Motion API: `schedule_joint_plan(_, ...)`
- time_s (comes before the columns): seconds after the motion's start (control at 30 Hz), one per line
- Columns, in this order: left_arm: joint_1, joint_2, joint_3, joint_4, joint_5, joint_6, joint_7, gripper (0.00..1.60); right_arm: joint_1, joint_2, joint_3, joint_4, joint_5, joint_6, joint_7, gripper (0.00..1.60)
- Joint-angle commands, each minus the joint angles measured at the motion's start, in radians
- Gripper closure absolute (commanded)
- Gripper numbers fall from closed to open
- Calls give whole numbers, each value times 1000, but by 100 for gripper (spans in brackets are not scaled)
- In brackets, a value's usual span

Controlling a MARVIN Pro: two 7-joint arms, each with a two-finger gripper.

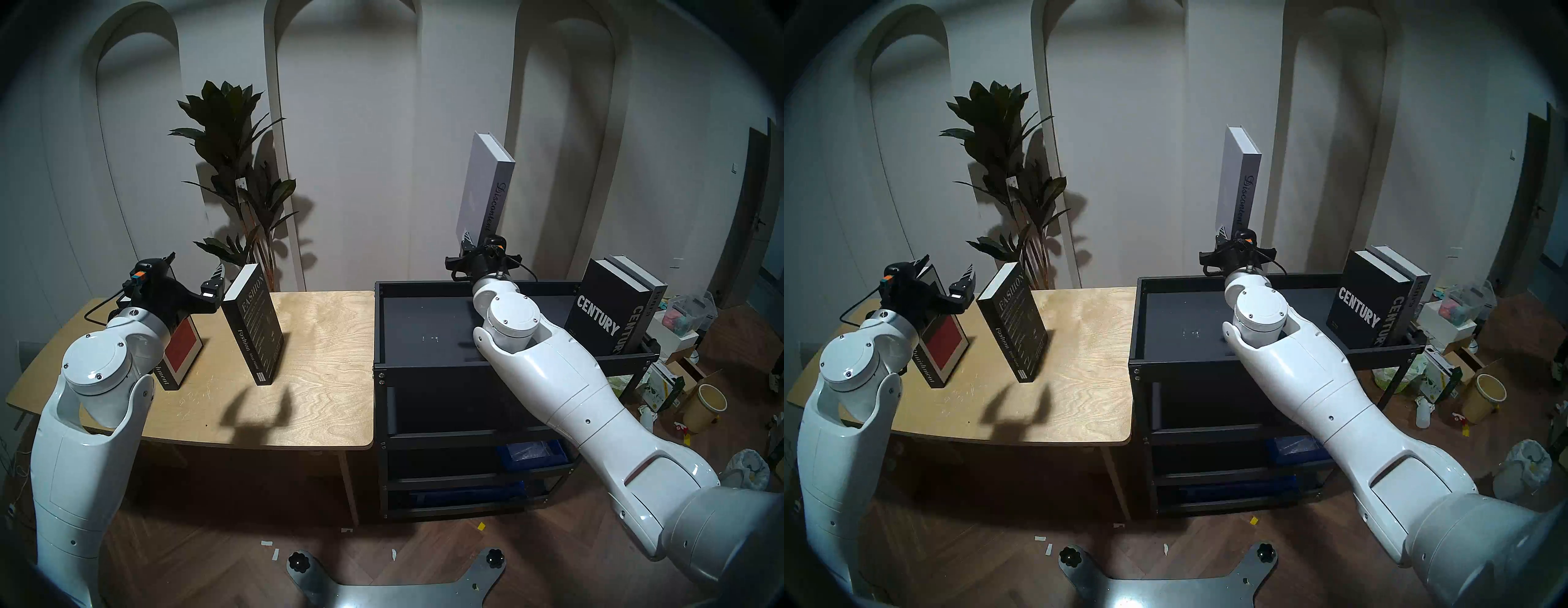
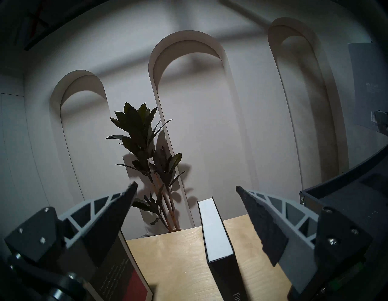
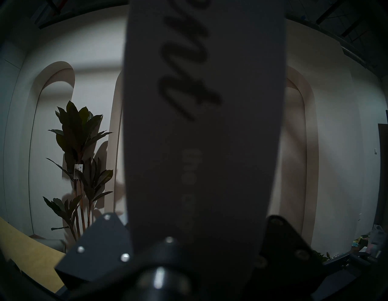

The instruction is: Move the books from the display table onto the shelf, standing them upright with spines facing out and tallest at one end

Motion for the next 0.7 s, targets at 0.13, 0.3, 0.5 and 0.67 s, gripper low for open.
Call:
schedule_joint_plan(0.13, 102, -12, -50, 6, 24, -101, -34, 0, -74, 159, 104, -125, 61, 63, 26, 160)
schedule_joint_plan(0.3, 142, -28, -61, 5, 34, -160, -53, 0, -131, 219, 146, -159, 108, 115, 48, 160)
schedule_joint_plan(0.5, 182, -48, -76, 7, 49, -252, -80, 0, -191, 286, 195, -209, 178, 191, 93, 160)
schedule_joint_plan(0.67, 212, -66, -91, 14, 61, -331, -103, 0, -239, 347, 234, -256, 246, 263, 137, 160)
